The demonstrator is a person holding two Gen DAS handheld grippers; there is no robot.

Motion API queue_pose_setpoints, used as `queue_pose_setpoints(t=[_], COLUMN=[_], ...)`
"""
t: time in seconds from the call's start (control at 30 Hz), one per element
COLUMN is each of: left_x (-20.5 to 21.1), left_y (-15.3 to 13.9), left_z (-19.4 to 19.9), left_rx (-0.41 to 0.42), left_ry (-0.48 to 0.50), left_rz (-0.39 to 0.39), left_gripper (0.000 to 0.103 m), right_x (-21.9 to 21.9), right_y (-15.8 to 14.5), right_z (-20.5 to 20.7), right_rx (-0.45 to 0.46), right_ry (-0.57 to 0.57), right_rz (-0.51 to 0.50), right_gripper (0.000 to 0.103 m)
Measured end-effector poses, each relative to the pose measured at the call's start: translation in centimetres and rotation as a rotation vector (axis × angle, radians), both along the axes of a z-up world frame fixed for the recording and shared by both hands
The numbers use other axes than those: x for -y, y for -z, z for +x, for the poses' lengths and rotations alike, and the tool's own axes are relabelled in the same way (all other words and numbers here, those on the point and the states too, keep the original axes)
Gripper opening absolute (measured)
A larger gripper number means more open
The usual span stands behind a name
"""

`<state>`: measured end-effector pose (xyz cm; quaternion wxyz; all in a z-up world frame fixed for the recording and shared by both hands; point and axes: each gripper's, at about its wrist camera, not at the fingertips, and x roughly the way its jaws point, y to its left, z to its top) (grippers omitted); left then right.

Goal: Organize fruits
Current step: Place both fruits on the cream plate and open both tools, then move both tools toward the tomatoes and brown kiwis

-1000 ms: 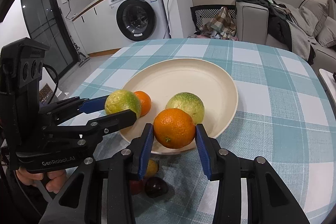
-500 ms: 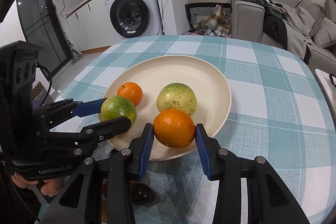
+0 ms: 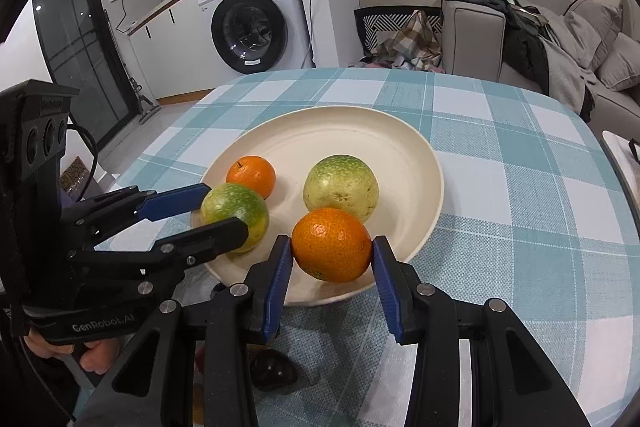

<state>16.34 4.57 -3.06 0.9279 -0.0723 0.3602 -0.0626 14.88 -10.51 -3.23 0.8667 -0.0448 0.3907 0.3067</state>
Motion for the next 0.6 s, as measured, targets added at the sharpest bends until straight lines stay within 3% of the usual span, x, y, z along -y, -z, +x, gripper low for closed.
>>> queue_pose_setpoints(t=[0.07,0.17,0.23,0.3,0.33,0.37,0.6], left_x=[-0.2,-0.5,-0.4,-0.3,-0.3,-0.2,0.4], left_y=[-0.4,-1.1,-1.6,-2.1,-2.3,-2.5,-3.8], left_z=[-0.6,-1.6,-2.3,-2.9,-3.3,-3.8,-7.1], left_rx=[0.014,0.031,0.039,0.042,0.049,0.06,0.076], left_ry=[-0.002,-0.013,-0.017,-0.023,-0.029,-0.031,-0.029], left_rz=[-0.006,-0.003,0.008,0.024,0.029,0.032,0.062], left_gripper=[0.069,0.085,0.087,0.098,0.102,0.102,0.102], right_x=[0.2,0.5,0.8,1.3,1.5,1.7,2.9], right_y=[-0.2,-0.6,-0.8,-1.0,-1.1,-1.2,-1.9], right_z=[-0.3,-0.8,-1.2,-1.6,-1.8,-2.0,-3.9], right_rx=[0.007,0.026,0.031,0.034,0.032,0.029,0.02], right_ry=[-0.003,0.006,0.014,0.021,0.022,0.023,0.033], right_rz=[0.009,0.002,-0.005,-0.002,0.001,0.006,0.017], right_gripper=[0.049,0.049,0.051,0.061,0.072,0.079,0.102])
